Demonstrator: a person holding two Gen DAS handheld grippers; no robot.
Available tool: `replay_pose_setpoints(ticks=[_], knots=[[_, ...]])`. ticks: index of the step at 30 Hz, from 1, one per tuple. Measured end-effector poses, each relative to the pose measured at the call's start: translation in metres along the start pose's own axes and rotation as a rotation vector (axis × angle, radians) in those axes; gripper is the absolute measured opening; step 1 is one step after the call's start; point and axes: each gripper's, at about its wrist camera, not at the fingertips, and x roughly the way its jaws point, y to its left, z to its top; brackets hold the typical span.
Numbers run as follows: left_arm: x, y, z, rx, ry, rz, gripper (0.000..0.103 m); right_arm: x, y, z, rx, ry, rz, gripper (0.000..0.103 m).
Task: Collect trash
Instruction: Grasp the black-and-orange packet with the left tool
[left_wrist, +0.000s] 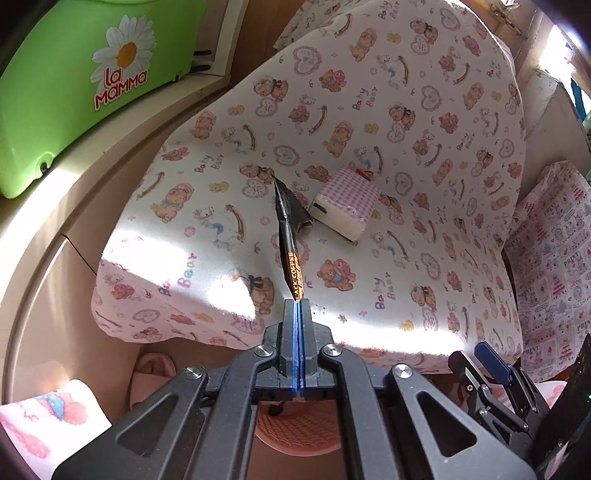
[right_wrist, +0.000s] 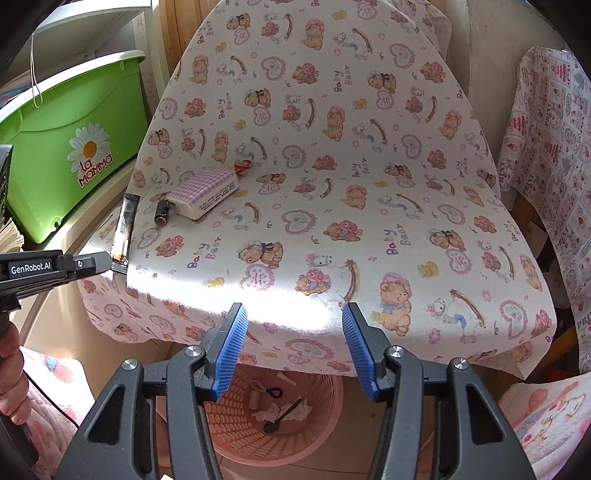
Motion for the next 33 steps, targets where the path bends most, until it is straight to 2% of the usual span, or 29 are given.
replay_pose_setpoints(ticks=[5, 7, 11, 12, 13, 17, 18, 19, 21, 22, 23, 24, 27, 33], knots=[[0.016, -0.001, 0.007, 0.016, -0.013, 0.042, 0.004, 0.0, 0.004, -0.002, -0.014, 0.004, 0.001, 0.056], [0.021, -0.001, 0.007, 0.017, -0.03, 0.063, 0.018, -0.001, 0.005, -0.003, -0.022, 0.001, -0.003, 0.056], [0.021, -0.006, 0.007, 0.064, -0.092, 0.125, 0.037, -0.001, 0.004, -0.002, -0.019, 0.0, -0.003, 0.056], [0.022, -0.008, 0.008, 0.079, -0.098, 0.134, 0.045, 0.0, 0.003, -0.002, -0.016, 0.001, -0.002, 0.056], [0.023, -0.01, 0.007, 0.092, -0.095, 0.141, 0.047, 0.0, 0.003, -0.003, -0.014, 0.003, -0.002, 0.056], [0.036, -0.01, 0.004, 0.119, -0.064, 0.177, 0.046, 0.0, -0.002, -0.003, -0.005, 0.003, -0.009, 0.056], [0.036, -0.013, 0.002, 0.141, -0.081, 0.203, 0.045, 0.0, -0.004, -0.002, 0.003, 0.003, -0.008, 0.056], [0.039, -0.016, 0.001, 0.172, -0.078, 0.233, 0.037, 0.0, -0.005, -0.002, 0.011, 0.003, -0.006, 0.056], [0.038, -0.024, -0.001, 0.234, -0.081, 0.274, 0.016, 0.001, -0.008, -0.002, 0.025, 0.006, -0.004, 0.056], [0.037, -0.026, -0.001, 0.251, -0.082, 0.29, 0.015, 0.001, -0.009, -0.001, 0.028, 0.005, -0.005, 0.056], [0.035, -0.027, -0.002, 0.255, -0.092, 0.285, 0.013, 0.0, -0.01, -0.001, 0.03, 0.004, -0.008, 0.056], [0.031, -0.027, -0.001, 0.249, -0.105, 0.278, 0.006, 0.0, -0.011, -0.001, 0.033, 0.002, -0.011, 0.06], [0.019, -0.023, 0.004, 0.198, -0.111, 0.207, 0.005, -0.001, -0.012, 0.0, 0.05, -0.019, -0.018, 0.073], [-0.001, -0.004, 0.014, 0.079, -0.133, 0.104, 0.004, 0.002, -0.004, 0.005, 0.033, -0.034, -0.02, 0.077]])
